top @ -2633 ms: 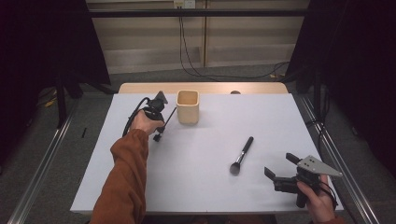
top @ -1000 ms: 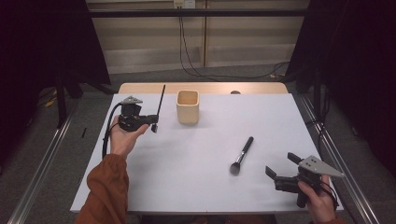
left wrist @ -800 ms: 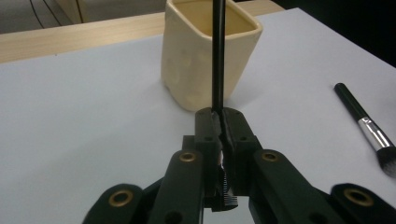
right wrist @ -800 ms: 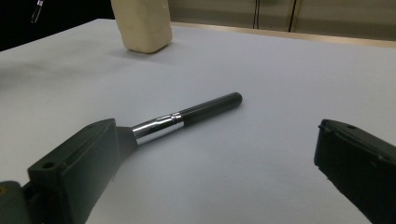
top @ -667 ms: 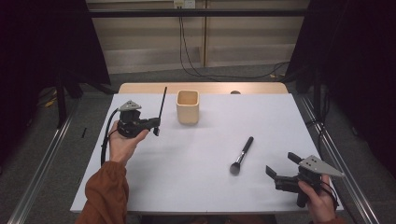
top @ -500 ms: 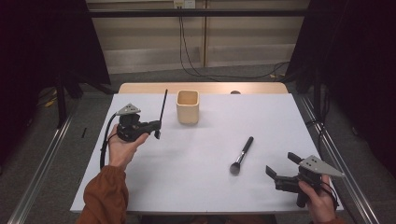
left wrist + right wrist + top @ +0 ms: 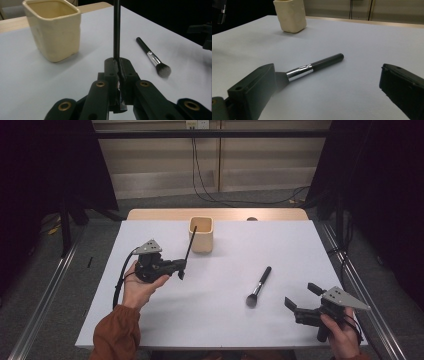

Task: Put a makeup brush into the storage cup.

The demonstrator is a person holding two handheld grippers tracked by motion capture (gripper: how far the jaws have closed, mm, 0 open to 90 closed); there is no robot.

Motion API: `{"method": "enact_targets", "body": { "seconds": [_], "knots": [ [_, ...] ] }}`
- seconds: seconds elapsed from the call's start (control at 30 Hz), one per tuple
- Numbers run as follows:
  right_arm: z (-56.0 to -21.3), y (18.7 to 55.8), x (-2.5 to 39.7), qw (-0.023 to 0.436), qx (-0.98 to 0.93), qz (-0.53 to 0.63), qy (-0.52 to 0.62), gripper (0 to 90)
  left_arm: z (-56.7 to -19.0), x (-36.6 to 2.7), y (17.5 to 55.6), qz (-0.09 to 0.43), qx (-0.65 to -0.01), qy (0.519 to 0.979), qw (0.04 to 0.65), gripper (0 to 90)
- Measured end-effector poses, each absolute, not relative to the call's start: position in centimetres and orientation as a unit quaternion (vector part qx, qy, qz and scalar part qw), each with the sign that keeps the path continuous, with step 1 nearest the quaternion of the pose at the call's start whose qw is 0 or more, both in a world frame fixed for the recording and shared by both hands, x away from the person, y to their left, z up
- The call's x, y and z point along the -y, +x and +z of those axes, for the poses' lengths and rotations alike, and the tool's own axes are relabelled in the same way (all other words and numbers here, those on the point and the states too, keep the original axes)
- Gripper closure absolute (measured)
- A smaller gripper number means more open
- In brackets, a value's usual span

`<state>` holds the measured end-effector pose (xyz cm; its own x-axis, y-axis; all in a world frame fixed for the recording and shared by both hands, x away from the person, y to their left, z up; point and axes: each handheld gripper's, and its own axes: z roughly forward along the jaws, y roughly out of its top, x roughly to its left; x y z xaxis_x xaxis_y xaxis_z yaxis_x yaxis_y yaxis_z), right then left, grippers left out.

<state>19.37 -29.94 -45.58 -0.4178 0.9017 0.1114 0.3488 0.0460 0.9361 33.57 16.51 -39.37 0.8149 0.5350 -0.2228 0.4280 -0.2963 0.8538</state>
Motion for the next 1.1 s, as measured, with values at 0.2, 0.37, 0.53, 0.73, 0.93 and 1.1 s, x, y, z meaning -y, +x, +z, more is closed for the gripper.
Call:
{"method": "enact_targets", "body": {
  "seconds": [0.2, 0.37, 0.53, 0.73, 0.93, 1.1],
  "knots": [
    [-45.5, 19.3, 29.6, 0.266, -0.675, 0.513, 0.457, 0.0, -39.2, -15.5, 32.8, 0.038, -0.275, 0.816, 0.506, 85.8],
    [-45.3, 19.2, 29.4, 0.265, -0.672, 0.522, 0.454, 0.1, -38.8, -14.9, 31.9, 0.032, -0.251, 0.822, 0.51, 85.8],
    [-45.2, 19.0, 29.0, 0.261, -0.689, 0.524, 0.427, 0.0, -38.6, -14.1, 31.3, 0.026, -0.234, 0.829, 0.506, 85.8],
    [-44.9, 18.9, 28.5, 0.245, -0.701, 0.532, 0.407, 0.0, -38.6, -12.9, 30.7, 0.014, -0.21, 0.843, 0.495, 85.8],
    [-44.5, 19.0, 28.1, 0.239, -0.711, 0.534, 0.391, 0.1, -38.3, -12.1, 30.2, -0.005, -0.187, 0.851, 0.49, 85.8],
    [-43.8, 18.8, 27.3, 0.23, -0.712, 0.545, 0.378, 0.2, -37.5, -11.0, 29.0, -0.019, -0.157, 0.86, 0.485, 85.8]
  ]
}}
